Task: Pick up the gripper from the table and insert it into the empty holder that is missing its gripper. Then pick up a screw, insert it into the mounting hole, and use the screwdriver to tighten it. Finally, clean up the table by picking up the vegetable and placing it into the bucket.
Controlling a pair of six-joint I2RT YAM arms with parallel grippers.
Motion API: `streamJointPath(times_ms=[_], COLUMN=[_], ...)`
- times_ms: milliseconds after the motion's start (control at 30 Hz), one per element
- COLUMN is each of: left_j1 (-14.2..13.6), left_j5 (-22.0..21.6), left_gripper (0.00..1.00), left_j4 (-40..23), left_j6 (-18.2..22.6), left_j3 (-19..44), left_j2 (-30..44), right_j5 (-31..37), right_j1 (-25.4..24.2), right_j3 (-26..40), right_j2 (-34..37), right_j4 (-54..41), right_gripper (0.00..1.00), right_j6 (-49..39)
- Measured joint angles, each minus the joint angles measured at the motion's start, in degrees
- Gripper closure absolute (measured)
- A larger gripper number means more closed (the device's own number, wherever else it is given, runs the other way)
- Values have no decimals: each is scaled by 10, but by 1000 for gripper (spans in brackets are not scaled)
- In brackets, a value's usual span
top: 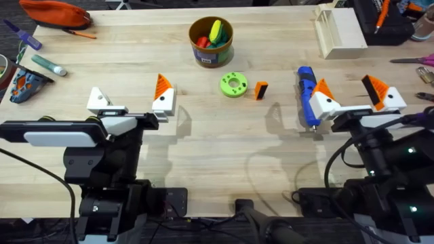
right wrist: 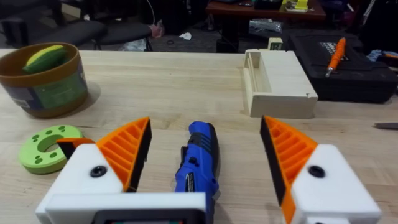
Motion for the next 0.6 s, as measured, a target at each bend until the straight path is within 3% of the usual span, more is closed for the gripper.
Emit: streamJointPath(times_ms=[367,600], left_j1=[0,0], left_j5=[0,0], left_gripper=[14,15], left_j4=[7,11], left_j6=[0,0], left_j3=[0,18], left_j2=[0,0], right_j5=[0,0], right_j1=[0,0], right_j3=[0,14], right_j2=[0,1], right_j4=[5,82], right_gripper=[10,9], right_j6=[0,0])
